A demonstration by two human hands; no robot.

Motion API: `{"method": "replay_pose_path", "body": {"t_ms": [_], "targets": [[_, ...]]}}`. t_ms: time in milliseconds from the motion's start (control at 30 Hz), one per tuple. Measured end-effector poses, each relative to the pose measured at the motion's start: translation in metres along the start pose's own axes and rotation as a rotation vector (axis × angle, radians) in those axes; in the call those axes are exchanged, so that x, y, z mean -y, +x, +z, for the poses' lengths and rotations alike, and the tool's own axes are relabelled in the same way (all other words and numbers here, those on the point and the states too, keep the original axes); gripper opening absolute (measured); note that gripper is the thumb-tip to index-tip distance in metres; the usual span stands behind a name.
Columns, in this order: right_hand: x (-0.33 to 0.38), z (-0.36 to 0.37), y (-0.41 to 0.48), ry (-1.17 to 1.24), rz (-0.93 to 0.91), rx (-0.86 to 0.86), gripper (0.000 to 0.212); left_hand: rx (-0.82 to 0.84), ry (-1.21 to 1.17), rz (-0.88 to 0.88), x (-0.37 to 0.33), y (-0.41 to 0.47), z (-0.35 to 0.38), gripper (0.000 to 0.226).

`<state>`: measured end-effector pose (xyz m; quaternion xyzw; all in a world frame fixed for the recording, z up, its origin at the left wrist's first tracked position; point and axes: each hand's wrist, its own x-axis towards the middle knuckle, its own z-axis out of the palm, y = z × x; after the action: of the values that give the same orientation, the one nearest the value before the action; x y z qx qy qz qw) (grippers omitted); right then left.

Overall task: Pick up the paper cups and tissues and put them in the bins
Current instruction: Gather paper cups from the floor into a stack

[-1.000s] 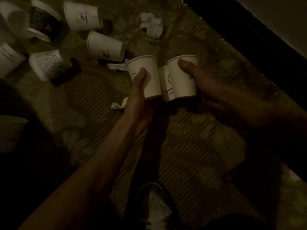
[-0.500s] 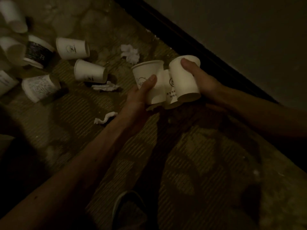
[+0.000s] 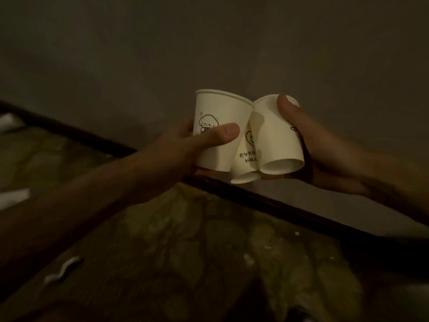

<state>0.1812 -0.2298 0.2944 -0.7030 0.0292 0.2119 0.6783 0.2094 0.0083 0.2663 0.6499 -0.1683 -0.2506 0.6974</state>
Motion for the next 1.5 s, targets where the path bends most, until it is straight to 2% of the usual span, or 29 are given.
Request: {"method": "replay_pose_path", "body": {"t_ms": [67, 133, 233, 333, 433, 500, 633, 767, 833, 1000, 1067, 1167, 1233, 1333, 1500], "targets": [[0.001, -0.029, -0.048, 0.046, -0.067, -0.095, 0.057, 0.050, 0.065, 0.031, -0.024, 0.018, 0.047, 0.059], [-0.007, -0.056, -0.094, 0.085, -0.108, -0.189, 0.059, 0.069, 0.106, 0.056, -0.035, 0.038, 0.097, 0.061], [-0.029, -0.096, -0.158, 0.160, -0.134, -0.343, 0.061, 0.207, 0.182, 0.019, -0.038, 0.062, 0.178, 0.063], [-0.062, -0.135, -0.213, 0.244, -0.112, -0.488, 0.065, 0.355, 0.205, -0.027, -0.028, 0.080, 0.255, 0.068], [-0.104, -0.174, -0.266, 0.430, -0.053, -0.697, 0.079, 0.466, 0.242, -0.076, -0.011, 0.095, 0.333, 0.079], [-0.130, -0.192, -0.299, 0.557, -0.031, -0.766, 0.074, 0.527, 0.251, -0.115, 0.004, 0.100, 0.381, 0.086], [-0.174, -0.223, -0.350, 0.791, -0.057, -0.850, 0.066, 0.648, 0.274, -0.159, 0.036, 0.108, 0.460, 0.068], [-0.203, -0.251, -0.375, 0.939, -0.015, -0.942, 0.065, 0.636, 0.383, -0.084, 0.070, 0.116, 0.518, 0.071], [-0.214, -0.262, -0.377, 0.915, 0.036, -0.996, 0.062, 0.618, 0.452, -0.066, 0.087, 0.122, 0.538, 0.068], [-0.224, -0.280, -0.365, 0.887, 0.248, -1.067, 0.042, 0.649, 0.599, -0.215, 0.129, 0.144, 0.557, 0.069], [-0.227, -0.283, -0.359, 0.820, 0.314, -1.077, 0.036, 0.654, 0.740, -0.183, 0.140, 0.149, 0.561, 0.070], [-0.233, -0.288, -0.354, 0.635, 0.394, -1.114, 0.043, 0.679, 0.994, -0.101, 0.145, 0.156, 0.568, 0.075], [-0.235, -0.291, -0.355, 0.483, 0.478, -1.090, 0.044, 0.680, 1.081, -0.089, 0.142, 0.160, 0.571, 0.068], [-0.234, -0.296, -0.362, 0.289, 0.571, -1.040, 0.046, 0.639, 1.092, -0.089, 0.135, 0.162, 0.568, 0.054], [-0.231, -0.285, -0.367, -0.190, 0.532, -1.114, 0.025, 0.506, 1.121, 0.140, 0.092, 0.163, 0.549, 0.031]]}}
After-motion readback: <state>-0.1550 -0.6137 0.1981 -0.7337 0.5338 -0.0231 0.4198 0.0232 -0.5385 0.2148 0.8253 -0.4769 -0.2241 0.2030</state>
